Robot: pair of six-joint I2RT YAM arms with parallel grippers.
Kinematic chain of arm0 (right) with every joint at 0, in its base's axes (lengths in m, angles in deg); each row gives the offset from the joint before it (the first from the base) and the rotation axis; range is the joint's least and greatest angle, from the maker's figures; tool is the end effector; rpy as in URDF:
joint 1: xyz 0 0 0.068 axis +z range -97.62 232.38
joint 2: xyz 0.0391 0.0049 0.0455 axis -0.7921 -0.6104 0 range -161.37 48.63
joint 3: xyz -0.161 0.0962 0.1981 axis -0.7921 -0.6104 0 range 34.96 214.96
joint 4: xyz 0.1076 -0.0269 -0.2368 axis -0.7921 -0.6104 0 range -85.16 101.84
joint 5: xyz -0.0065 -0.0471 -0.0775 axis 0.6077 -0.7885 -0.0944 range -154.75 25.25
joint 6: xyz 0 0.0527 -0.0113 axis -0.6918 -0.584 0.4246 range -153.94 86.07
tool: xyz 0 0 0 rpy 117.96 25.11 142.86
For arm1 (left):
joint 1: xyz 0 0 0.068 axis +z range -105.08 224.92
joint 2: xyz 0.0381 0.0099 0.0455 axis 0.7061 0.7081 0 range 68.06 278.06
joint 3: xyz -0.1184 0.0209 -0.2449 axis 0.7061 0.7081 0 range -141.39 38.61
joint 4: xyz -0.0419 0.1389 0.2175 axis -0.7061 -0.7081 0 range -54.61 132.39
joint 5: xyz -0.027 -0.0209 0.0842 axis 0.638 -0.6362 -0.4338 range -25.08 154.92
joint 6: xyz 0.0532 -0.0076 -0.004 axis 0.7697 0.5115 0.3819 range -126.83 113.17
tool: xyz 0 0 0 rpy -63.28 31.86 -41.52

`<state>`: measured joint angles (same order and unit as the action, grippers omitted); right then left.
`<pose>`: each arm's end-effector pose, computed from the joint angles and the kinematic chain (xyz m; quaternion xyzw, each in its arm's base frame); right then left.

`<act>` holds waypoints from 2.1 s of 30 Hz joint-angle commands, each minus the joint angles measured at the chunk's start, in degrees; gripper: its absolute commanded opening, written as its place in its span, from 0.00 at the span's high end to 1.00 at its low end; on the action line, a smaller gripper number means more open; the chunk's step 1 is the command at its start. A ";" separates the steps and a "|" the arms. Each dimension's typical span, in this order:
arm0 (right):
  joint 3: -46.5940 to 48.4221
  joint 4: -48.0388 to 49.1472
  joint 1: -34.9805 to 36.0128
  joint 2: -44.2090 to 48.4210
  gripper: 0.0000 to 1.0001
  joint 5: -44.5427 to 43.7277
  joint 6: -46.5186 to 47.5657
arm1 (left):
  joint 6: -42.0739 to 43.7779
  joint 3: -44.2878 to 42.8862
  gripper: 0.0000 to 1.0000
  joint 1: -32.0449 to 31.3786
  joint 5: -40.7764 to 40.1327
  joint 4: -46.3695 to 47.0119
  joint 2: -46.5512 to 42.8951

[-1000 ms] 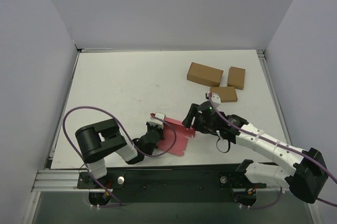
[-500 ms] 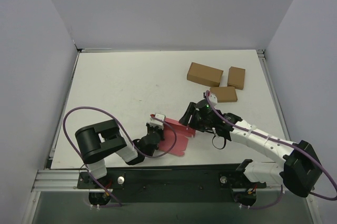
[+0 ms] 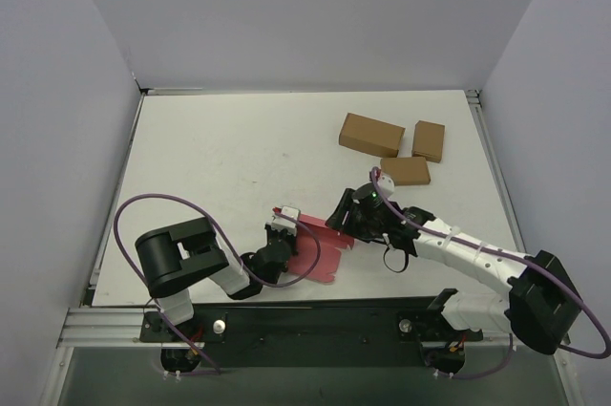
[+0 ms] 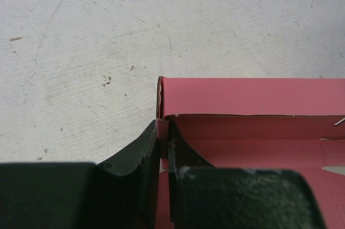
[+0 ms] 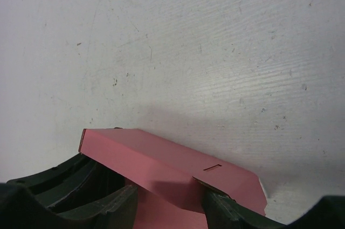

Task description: Fold the paper box

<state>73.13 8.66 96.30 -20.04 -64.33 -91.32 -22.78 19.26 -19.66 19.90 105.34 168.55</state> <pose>0.1847 0.1783 0.2260 0.1016 0.8757 0.3671 0.2968 0.1340 -0.2233 0.1093 0.1035 0.7743 -0.1136 0.6138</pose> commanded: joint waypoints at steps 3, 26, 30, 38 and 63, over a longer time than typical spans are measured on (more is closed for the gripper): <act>-0.90 2.74 0.11 -1.56 0.48 -0.87 -1.94 | -0.05 0.37 1.00 -0.81 -0.95 -3.98 -0.38; -10.57 24.45 0.11 -0.60 0.70 -4.11 -15.03 | -0.14 -0.77 1.00 -3.10 -1.92 -5.04 -0.47; -11.54 25.50 0.11 0.37 0.82 -5.70 -16.18 | -0.31 -0.95 1.00 -3.19 -2.10 -5.48 -0.64; -13.91 27.52 0.02 2.39 1.00 -10.00 -19.87 | -0.67 -2.00 1.00 -3.80 -2.62 -7.76 -1.43; -9.60 -4.12 18.22 17.18 0.59 -25.48 -10.55 | -11.30 -19.32 1.00 5.87 11.88 -49.07 -12.24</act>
<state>63.91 10.43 113.37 0.99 -86.51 -101.20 -32.77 2.49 -13.97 30.44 59.16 158.96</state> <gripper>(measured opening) 0.415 0.173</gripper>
